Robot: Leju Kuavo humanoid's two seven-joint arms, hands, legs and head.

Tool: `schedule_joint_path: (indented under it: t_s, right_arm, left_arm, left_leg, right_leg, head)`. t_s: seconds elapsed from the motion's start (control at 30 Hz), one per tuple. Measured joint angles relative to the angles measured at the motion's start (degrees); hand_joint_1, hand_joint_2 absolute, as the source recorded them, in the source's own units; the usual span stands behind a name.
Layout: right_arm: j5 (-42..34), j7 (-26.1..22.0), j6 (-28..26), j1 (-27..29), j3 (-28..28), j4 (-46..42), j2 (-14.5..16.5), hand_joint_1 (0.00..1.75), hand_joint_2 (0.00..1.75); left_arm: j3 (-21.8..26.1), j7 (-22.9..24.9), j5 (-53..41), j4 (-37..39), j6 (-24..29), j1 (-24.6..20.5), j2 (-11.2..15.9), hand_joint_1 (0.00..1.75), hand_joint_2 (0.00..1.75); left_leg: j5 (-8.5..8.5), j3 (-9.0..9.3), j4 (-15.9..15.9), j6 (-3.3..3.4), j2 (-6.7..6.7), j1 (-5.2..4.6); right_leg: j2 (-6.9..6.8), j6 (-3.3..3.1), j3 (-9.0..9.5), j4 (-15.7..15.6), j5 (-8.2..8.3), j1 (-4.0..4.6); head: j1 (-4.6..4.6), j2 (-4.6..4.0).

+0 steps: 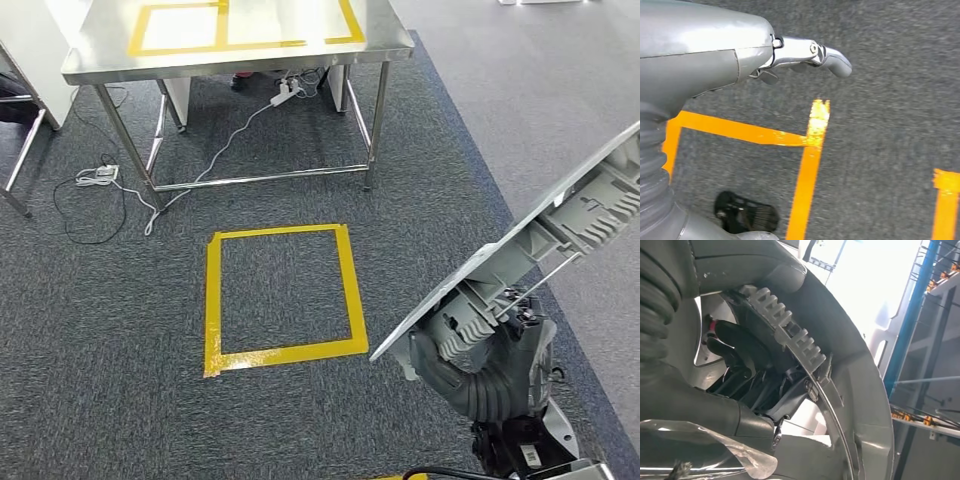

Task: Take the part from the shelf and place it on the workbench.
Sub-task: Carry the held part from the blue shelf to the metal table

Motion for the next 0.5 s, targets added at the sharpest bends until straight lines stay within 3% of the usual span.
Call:
schedule_joint_path:
  t_s: [0.07,0.13,0.2,0.27,0.33,0.4,0.43,0.47,0.5]
  right_arm:
    - [0.0,0.0,0.0,0.0,0.0,0.0,0.0,1.75,1.75]
    - [0.0,0.0,-0.1,0.0,-0.1,0.0,0.0,1.75,1.75]
    - [0.0,0.1,-0.4,0.1,-0.3,0.0,0.0,1.75,1.75]
    - [0.2,0.3,-0.6,0.1,-0.3,0.0,0.1,1.75,1.75]
    - [0.3,0.6,-0.7,0.1,-0.3,0.0,0.1,1.75,1.75]
    - [0.3,1.0,-0.7,0.1,-0.3,0.0,0.1,1.75,1.75]
    - [0.2,1.2,-0.7,0.2,-0.3,0.1,0.2,1.75,1.75]
    - [0.2,1.3,-0.6,0.2,-0.3,0.1,0.2,1.75,1.75]
    - [0.1,1.3,-0.6,0.2,-0.3,0.1,0.3,1.75,1.75]
  left_arm:
    - [0.0,0.0,0.0,0.0,0.0,-0.1,-0.2,0.00,1.75]
    - [0.0,0.0,0.0,0.0,0.0,-0.1,-0.3,0.00,1.75]
    - [0.0,0.0,0.0,0.0,0.0,-0.2,-0.3,0.00,1.75]
    - [0.0,0.0,0.1,0.0,0.0,-0.3,-0.4,0.00,1.75]
    - [0.0,0.0,0.2,0.0,0.0,-0.2,-0.3,0.00,1.75]
    - [0.0,0.0,0.3,0.0,0.0,-0.1,-0.3,0.00,1.75]
    - [0.0,0.0,0.3,0.0,0.0,0.0,-0.3,0.00,1.75]
    - [0.0,0.0,0.4,0.0,0.0,0.0,-0.3,0.00,1.75]
    - [0.0,0.1,0.4,0.0,0.0,0.0,-0.2,0.00,1.75]
  left_leg:
    - [-0.92,0.68,0.0,-0.44,-0.03,-0.01]
    - [-1.13,0.86,0.0,-1.07,-0.01,0.05]
    - [-0.49,0.09,1.8,-1.72,0.07,0.08]
    - [-0.24,-3.41,7.7,-2.39,0.12,0.23]
    - [-2.78,-7.91,14.2,-2.96,0.13,0.57]
    - [-5.46,-10.52,16.2,-3.37,0.14,0.92]
    - [-5.02,-10.72,14.8,-3.50,0.15,1.06]
    - [-3.15,-10.25,12.1,-3.58,0.17,1.18]
    - [0.03,-9.37,8.4,-3.58,0.22,1.27]
  right_leg:
    - [0.04,-0.92,0.97,-4.9,3.47,0.46]
    - [0.09,-1.65,1.20,-5.9,3.64,0.80]
    - [0.04,-2.24,2.35,-6.5,3.67,0.56]
    - [-0.18,-2.65,3.93,-7.4,3.26,0.19]
    - [-0.27,-2.88,5.23,-7.7,2.45,0.10]
    - [-0.19,-2.82,6.57,-7.8,1.41,-0.01]
    - [-0.15,-2.71,7.36,-7.8,0.84,-0.08]
    - [-0.13,-2.54,8.22,-7.8,0.24,-0.17]
    - [-0.13,-2.30,8.77,-7.8,-0.37,-0.24]
  head:
    - [-0.22,0.00]
    - [-0.45,0.00]
    - [-0.49,0.00]
    - [-0.64,0.00]
    - [-0.75,0.00]
    - [-0.75,0.00]
    - [-0.76,0.00]
    - [-0.75,0.00]
    - [-0.76,0.00]
